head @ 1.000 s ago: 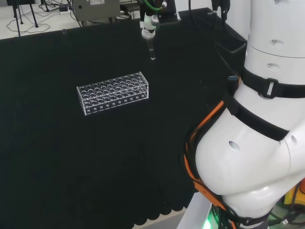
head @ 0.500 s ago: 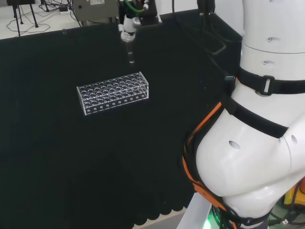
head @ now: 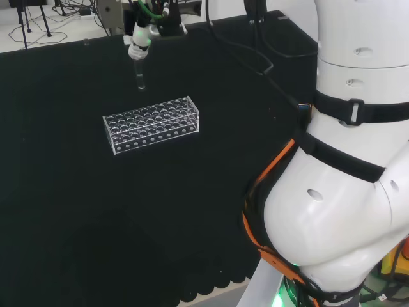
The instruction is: Shake the test tube.
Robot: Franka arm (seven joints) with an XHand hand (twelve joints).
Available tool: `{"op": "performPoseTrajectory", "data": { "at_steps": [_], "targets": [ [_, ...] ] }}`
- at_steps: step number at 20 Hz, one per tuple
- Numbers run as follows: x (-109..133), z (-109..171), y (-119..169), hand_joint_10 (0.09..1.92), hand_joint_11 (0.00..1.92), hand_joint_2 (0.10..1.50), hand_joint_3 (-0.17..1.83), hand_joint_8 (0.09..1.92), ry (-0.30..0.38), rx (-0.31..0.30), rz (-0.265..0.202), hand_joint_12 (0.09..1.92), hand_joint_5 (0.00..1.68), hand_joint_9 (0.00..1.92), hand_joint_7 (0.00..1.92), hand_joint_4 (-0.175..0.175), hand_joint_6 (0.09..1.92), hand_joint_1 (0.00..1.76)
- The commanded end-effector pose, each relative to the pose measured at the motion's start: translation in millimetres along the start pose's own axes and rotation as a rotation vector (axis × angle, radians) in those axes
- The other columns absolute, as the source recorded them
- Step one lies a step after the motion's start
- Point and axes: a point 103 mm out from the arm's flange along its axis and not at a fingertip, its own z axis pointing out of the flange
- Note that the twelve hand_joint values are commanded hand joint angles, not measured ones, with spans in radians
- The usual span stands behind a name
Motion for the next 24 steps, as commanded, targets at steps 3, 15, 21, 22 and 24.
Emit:
{"op": "performPoseTrajectory", "data": {
  "at_steps": [3, 15, 21, 22, 24],
  "targets": [
    [-15, -1, -4, 0.12, 0.81, 0.57, 0.72, 0.71, -0.012, 0.002, 0.030, 1.21, 1.34, 1.46, 1.42, -0.175, 0.54, 1.44],
    [-117, -3, -37, 0.12, 0.81, 0.57, 0.72, 0.71, -0.063, 0.017, 0.253, 1.21, 1.34, 1.46, 1.42, -0.175, 0.54, 1.44],
    [-152, -15, -51, 0.12, 0.81, 0.57, 0.72, 0.71, -0.077, -0.004, 0.338, 1.21, 1.34, 1.46, 1.42, -0.175, 0.54, 1.44],
    [-155, -16, -52, 0.12, 0.81, 0.57, 0.72, 0.71, -0.078, -0.005, 0.345, 1.21, 1.34, 1.46, 1.42, -0.175, 0.54, 1.44],
    [-158, -17, -53, 0.12, 0.81, 0.57, 0.72, 0.71, -0.080, -0.007, 0.350, 1.21, 1.34, 1.46, 1.42, -0.175, 0.54, 1.44]
  ]
}}
